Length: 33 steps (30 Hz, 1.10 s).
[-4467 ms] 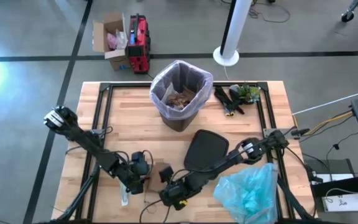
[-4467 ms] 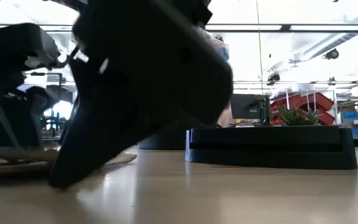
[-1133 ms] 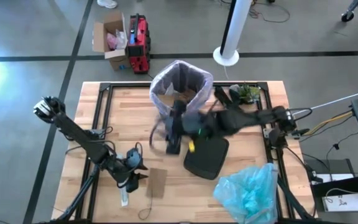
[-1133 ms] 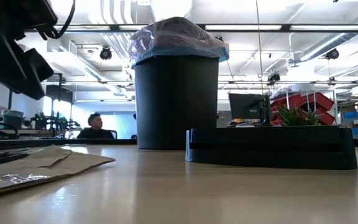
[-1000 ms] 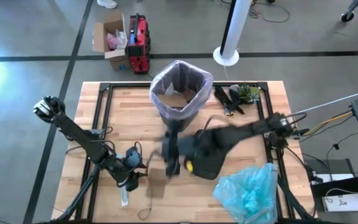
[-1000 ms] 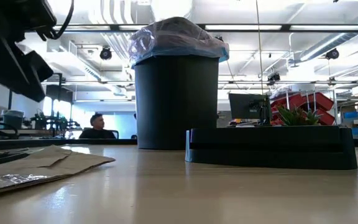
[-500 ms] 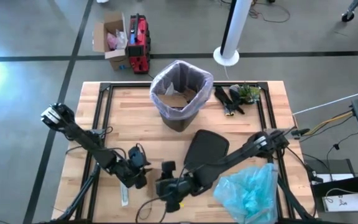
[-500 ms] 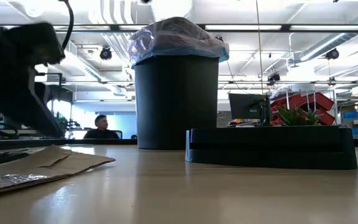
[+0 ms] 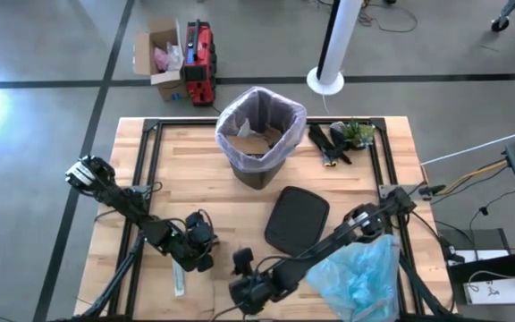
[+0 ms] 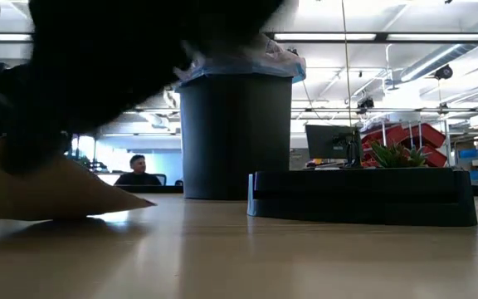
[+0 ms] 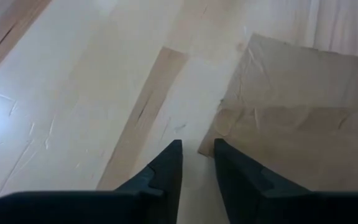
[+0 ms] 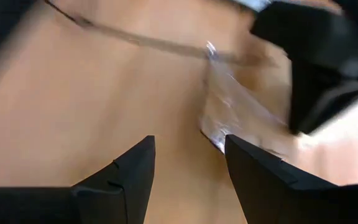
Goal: Place trash/remove bag and relplace
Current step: Put the piece of cardboard into the black trash bin
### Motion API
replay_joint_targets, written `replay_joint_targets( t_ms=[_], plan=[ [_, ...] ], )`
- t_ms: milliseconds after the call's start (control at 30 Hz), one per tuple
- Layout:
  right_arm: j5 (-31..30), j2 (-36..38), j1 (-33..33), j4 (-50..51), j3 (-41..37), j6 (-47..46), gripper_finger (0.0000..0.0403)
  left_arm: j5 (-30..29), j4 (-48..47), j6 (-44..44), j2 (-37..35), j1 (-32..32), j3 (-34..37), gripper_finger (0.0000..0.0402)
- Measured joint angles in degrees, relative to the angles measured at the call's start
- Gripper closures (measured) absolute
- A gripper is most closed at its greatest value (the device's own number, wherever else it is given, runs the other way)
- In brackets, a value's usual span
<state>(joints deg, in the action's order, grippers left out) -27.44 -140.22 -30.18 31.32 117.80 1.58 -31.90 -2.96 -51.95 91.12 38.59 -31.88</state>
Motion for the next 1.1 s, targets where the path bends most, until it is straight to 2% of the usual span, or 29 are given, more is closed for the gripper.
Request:
replay_joint_targets(
  t_ms=[100,400,533,667,767,900,1100],
  plan=[
    [-4.09,-1.28,0.38,-0.16,0.00,0.07,0.0222,0.31,0.02,0.03,-0.18,-0.01,0.02,0.0325],
    [-3.59,-2.48,2.81,-4.55,0.02,2.37,0.0228,1.02,0.35,0.18,-0.20,-0.09,0.10,0.0320],
    [-3.60,-2.47,3.73,-6.76,0.04,2.97,0.0273,1.07,0.35,0.44,-0.78,-0.09,-0.02,0.0320],
    [-3.59,-2.33,4.18,-6.34,0.04,2.38,0.0351,2.15,-0.16,3.33,-2.83,-0.11,0.02,0.0320],
    [-3.61,-1.67,4.20,-5.45,0.09,2.34,0.0394,5.53,-1.01,8.21,-6.08,-0.07,0.09,0.0319],
    [-4.79,-0.03,3.94,0.64,3.16,2.29,0.0389,9.14,-5.76,13.56,-12.78,0.04,0.09,0.0319],
    [-9.96,5.96,3.83,7.82,8.47,5.53,0.0399,8.60,-15.15,13.96,-25.48,0.68,0.08,0.0319]
  ],
)
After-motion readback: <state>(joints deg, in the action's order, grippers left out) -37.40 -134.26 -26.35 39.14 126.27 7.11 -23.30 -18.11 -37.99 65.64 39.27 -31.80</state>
